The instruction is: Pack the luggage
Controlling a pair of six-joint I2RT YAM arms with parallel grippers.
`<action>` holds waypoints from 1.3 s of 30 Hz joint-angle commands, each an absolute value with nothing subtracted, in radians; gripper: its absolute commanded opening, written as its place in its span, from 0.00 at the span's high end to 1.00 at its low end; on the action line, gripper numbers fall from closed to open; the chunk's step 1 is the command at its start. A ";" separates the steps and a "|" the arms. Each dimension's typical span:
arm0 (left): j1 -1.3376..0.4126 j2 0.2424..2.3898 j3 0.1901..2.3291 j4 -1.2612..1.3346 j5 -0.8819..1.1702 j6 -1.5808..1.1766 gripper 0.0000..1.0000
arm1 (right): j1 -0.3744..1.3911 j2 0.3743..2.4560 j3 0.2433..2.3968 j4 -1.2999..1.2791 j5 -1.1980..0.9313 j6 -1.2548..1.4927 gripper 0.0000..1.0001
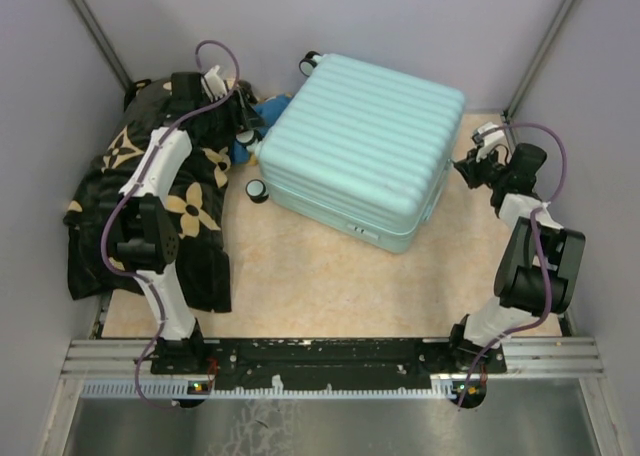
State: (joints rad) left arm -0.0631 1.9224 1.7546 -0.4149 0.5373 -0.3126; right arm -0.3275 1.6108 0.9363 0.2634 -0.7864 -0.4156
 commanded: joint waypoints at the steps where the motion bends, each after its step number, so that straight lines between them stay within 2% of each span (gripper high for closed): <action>1: -0.005 2.051 1.807 -0.518 0.445 -0.140 1.00 | -0.330 1.561 0.940 0.306 -0.777 -0.442 1.00; 7: -0.069 2.197 1.972 -0.599 0.554 0.096 1.00 | -0.244 1.420 0.766 0.223 -0.834 -0.461 1.00; 12: -0.080 2.283 2.099 -0.535 0.570 0.084 1.00 | -0.163 1.328 0.675 0.198 -0.830 -0.432 1.00; 13: -0.080 2.308 2.159 -0.547 0.571 0.094 0.90 | -0.148 1.319 0.665 0.207 -0.825 -0.417 1.00; 15: -0.077 2.335 2.246 -0.553 0.539 0.113 0.54 | -0.120 1.312 0.655 0.232 -0.811 -0.384 1.00; 16: -0.075 2.326 2.264 -0.539 0.513 0.120 0.42 | -0.107 1.314 0.654 0.245 -0.803 -0.367 1.00; 18: -0.058 2.286 2.250 -0.494 0.452 0.105 0.22 | -0.090 1.321 0.652 0.280 -0.786 -0.336 1.00; 20: -0.029 2.232 2.211 -0.454 0.440 0.084 0.14 | -0.086 1.330 0.655 0.309 -0.773 -0.313 1.00; 24: 0.016 2.089 2.073 -0.415 0.528 0.120 0.07 | -0.108 1.347 0.682 0.323 -0.729 -0.333 1.00; 29: 0.014 1.937 1.949 -0.470 0.655 0.271 0.11 | -0.240 1.417 0.773 0.343 -0.725 -0.347 1.00; 32: 0.010 1.895 1.945 -0.534 0.710 0.359 0.12 | -0.318 1.490 0.873 0.397 -0.704 -0.295 1.00; 37: -0.042 1.865 1.939 -0.625 0.719 0.474 0.09 | -0.330 1.605 1.007 0.438 -0.743 -0.131 1.00; 38: -0.048 1.859 1.928 -0.627 0.723 0.475 0.07 | -0.329 1.629 1.040 0.419 -0.780 -0.094 0.95; 39: -0.047 1.855 1.916 -0.624 0.729 0.464 0.06 | -0.331 1.641 1.079 0.374 -0.822 -0.073 0.83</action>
State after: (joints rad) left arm -0.0177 1.8790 1.9575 -0.5476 0.6842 0.3794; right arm -0.3157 1.6005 0.9234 0.2993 -0.7467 -0.2077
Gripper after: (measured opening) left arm 0.919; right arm 0.032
